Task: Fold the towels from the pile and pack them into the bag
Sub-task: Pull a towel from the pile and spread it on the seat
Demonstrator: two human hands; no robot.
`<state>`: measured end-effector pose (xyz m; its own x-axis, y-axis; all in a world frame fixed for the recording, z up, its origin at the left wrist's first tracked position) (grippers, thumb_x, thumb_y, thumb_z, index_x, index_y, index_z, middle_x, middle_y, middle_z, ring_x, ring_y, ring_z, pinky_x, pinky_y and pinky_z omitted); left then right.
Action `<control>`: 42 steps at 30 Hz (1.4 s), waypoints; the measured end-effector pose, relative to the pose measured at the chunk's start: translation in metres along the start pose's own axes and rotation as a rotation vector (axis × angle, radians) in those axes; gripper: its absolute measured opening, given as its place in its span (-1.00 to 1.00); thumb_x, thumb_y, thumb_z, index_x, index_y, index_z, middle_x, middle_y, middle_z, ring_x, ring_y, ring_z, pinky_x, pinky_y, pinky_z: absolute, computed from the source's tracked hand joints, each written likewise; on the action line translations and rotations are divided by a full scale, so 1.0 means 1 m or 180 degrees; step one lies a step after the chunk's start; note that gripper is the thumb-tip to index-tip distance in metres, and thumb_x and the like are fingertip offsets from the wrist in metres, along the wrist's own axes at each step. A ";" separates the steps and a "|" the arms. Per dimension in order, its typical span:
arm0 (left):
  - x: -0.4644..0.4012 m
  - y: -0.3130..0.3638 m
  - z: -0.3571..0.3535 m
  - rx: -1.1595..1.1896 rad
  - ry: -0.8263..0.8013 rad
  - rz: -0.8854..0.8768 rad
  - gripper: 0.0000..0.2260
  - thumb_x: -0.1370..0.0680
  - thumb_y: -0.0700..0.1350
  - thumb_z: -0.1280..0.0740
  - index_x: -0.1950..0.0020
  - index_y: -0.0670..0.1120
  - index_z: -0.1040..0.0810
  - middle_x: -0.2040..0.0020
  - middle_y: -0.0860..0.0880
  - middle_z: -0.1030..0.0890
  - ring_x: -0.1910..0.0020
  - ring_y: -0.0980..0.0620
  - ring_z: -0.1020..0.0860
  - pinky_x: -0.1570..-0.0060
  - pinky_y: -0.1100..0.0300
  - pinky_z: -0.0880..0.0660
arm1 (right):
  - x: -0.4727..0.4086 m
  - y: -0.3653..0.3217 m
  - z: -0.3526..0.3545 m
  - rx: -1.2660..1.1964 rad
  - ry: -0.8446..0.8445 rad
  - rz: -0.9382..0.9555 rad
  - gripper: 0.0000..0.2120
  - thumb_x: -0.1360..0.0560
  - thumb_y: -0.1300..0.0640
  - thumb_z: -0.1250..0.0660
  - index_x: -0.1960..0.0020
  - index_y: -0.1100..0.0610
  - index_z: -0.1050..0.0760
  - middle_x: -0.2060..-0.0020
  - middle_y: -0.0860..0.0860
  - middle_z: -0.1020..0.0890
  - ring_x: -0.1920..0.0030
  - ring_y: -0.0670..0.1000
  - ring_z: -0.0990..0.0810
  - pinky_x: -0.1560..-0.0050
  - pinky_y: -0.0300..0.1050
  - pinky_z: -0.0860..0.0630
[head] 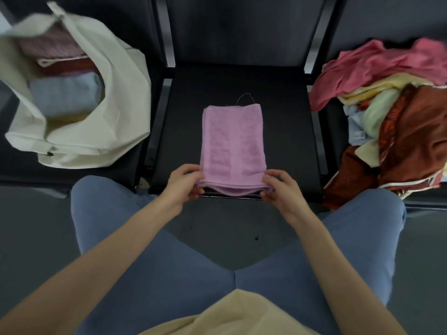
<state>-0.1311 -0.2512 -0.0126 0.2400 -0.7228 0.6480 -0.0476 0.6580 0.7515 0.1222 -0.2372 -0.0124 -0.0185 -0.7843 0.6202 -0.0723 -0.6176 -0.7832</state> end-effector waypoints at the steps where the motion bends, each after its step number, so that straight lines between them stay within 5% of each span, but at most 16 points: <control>1: -0.002 0.006 -0.002 0.0226 -0.0019 0.0075 -0.90 -0.52 -0.23 -0.32 0.00 -0.09 -0.57 0.31 -0.04 -0.55 0.49 0.08 -0.51 0.43 0.26 -0.43 | -0.003 -0.004 -0.004 -0.0262 -0.0082 -0.0117 -0.92 -0.54 0.24 -0.30 -0.03 0.15 -0.50 0.23 0.05 -0.55 0.33 -0.02 -0.54 0.24 -0.17 -0.52; 6: -0.028 0.036 -0.020 0.1444 -0.0179 0.0388 -0.93 -0.53 -0.22 -0.26 0.12 -0.18 -0.52 0.32 -0.09 -0.61 0.37 0.01 -0.62 0.37 0.21 -0.53 | -0.030 -0.030 -0.016 -0.1221 0.0108 -0.0390 -0.91 -0.49 0.33 -0.30 0.19 0.23 -0.45 0.37 0.10 -0.59 0.32 0.02 -0.61 0.24 -0.18 -0.55; 10: -0.056 0.045 -0.031 0.1396 -0.0119 0.0380 -0.89 -0.57 -0.19 -0.21 0.02 -0.20 -0.49 0.18 -0.15 -0.61 0.26 -0.04 -0.62 0.26 0.17 -0.55 | -0.056 -0.039 -0.029 -0.1279 0.0081 -0.0483 -0.96 -0.48 0.33 -0.31 0.07 0.29 -0.48 0.24 0.16 -0.61 0.24 0.05 -0.64 0.30 -0.20 -0.58; 12: -0.067 0.043 -0.033 0.1221 -0.0021 0.0359 -0.88 -0.56 -0.18 -0.21 0.01 -0.19 -0.51 0.17 -0.15 -0.62 0.27 -0.03 -0.61 0.23 0.16 -0.55 | -0.068 -0.041 -0.032 -0.1199 0.0138 -0.0497 -0.81 -0.48 0.33 -0.31 -0.09 0.30 -0.46 0.15 0.18 -0.61 0.19 0.06 -0.64 0.27 -0.18 -0.61; 16: -0.078 0.040 -0.034 0.0803 0.0018 0.0062 -0.55 -0.57 -0.19 -0.25 -0.45 -0.20 -0.28 -0.04 -0.21 -0.61 0.11 -0.08 -0.63 0.13 0.13 -0.60 | -0.076 -0.040 -0.036 -0.0428 0.0208 -0.0236 -0.59 -0.50 0.26 -0.33 -0.27 0.30 -0.26 -0.03 0.19 -0.57 -0.01 0.09 -0.63 -0.02 -0.07 -0.61; 18: -0.074 0.047 -0.032 0.0071 -0.0020 -0.0529 -0.45 -0.57 -0.20 -0.27 -0.52 -0.13 -0.17 -0.03 -0.12 -0.59 0.04 -0.04 -0.62 0.05 0.15 -0.59 | -0.071 -0.043 -0.038 0.0399 0.0154 0.0190 -0.42 -0.51 0.24 -0.32 -0.41 0.27 -0.11 -0.02 0.13 -0.55 0.01 0.05 -0.61 0.05 -0.14 -0.58; 20: -0.061 0.060 -0.030 -0.1136 -0.0024 -0.1462 -0.56 -0.53 -0.20 -0.33 -0.40 -0.11 -0.38 -0.05 -0.01 -0.58 0.03 0.08 -0.56 0.02 0.25 -0.53 | -0.062 -0.054 -0.041 0.1473 0.0090 0.0887 -0.41 -0.47 0.29 -0.33 -0.40 0.24 -0.13 0.02 0.05 -0.51 0.03 -0.01 -0.55 0.08 -0.26 -0.51; 23: -0.045 0.059 -0.037 -0.2836 -0.0304 -0.2624 -0.74 -0.48 -0.19 -0.38 -0.17 -0.14 -0.57 -0.08 -0.01 -0.59 -0.03 0.08 -0.54 -0.04 0.25 -0.47 | -0.050 -0.057 -0.051 0.3210 -0.0098 0.1906 -0.47 -0.40 0.30 -0.36 -0.34 0.22 -0.31 -0.17 0.10 -0.49 -0.17 0.08 -0.47 -0.19 -0.07 -0.44; 26: -0.045 0.041 -0.045 -0.4014 -0.0517 -0.3117 -0.72 -0.46 -0.20 -0.38 -0.16 -0.21 -0.59 -0.14 -0.10 -0.60 -0.13 -0.08 -0.55 -0.13 0.04 -0.51 | -0.057 -0.036 -0.053 0.4345 -0.0261 0.1962 -0.36 -0.36 0.33 -0.34 -0.42 0.25 -0.26 -0.36 0.14 -0.39 -0.37 0.13 -0.35 -0.44 0.01 -0.22; 29: -0.045 0.041 -0.050 -0.4215 -0.0499 -0.3381 -0.71 -0.38 -0.30 -0.43 -0.10 -0.26 -0.63 -0.12 -0.15 -0.63 -0.09 -0.14 -0.58 -0.06 0.02 -0.56 | -0.062 -0.030 -0.052 0.4735 -0.0068 0.2027 -0.27 -0.35 0.40 -0.30 -0.49 0.24 -0.19 -0.49 0.11 -0.23 -0.50 0.09 -0.17 -0.46 0.01 -0.11; 35: -0.048 0.048 -0.053 -0.4245 -0.0464 -0.2932 -0.86 -0.37 -0.17 -0.32 0.15 -0.18 -0.62 0.15 -0.05 -0.62 0.12 -0.03 -0.54 0.12 0.01 -0.54 | -0.055 -0.048 -0.046 0.4448 0.0308 0.2711 -0.70 -0.32 0.38 -0.31 -0.02 0.22 -0.61 0.01 0.12 -0.67 -0.06 0.15 -0.60 -0.21 0.01 -0.39; 38: -0.038 0.047 -0.046 -0.3889 -0.0746 -0.2683 -0.78 -0.31 -0.01 -0.29 0.26 -0.16 -0.55 0.29 -0.03 -0.57 0.27 0.00 -0.50 0.20 0.04 -0.50 | -0.048 -0.054 -0.033 0.4401 0.0293 0.2552 -0.87 -0.37 0.24 -0.26 0.17 0.19 -0.57 0.39 0.03 -0.58 0.31 0.07 -0.54 -0.10 -0.08 -0.42; 42: -0.012 0.053 -0.035 -0.3358 -0.1010 -0.2585 -0.87 -0.34 -0.02 -0.36 0.24 -0.06 -0.48 0.36 0.07 -0.51 0.38 0.10 -0.44 0.29 0.17 -0.41 | -0.031 -0.063 -0.008 0.3572 0.0298 0.2132 -0.86 -0.40 0.14 -0.34 0.25 0.21 -0.53 0.42 0.06 -0.58 0.37 0.07 -0.54 0.31 -0.18 -0.41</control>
<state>-0.1020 -0.2002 0.0154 -0.3916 -0.9020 0.1817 0.7878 -0.2266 0.5727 0.1193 -0.1740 0.0180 0.2015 -0.9774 0.0634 0.8417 0.1396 -0.5216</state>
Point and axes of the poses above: each hand's wrist, its own x-axis away from the middle knuckle, its own z-axis out of the back of the hand, y = z × x, the point moved 9 cm from there along -x, towards the middle knuckle
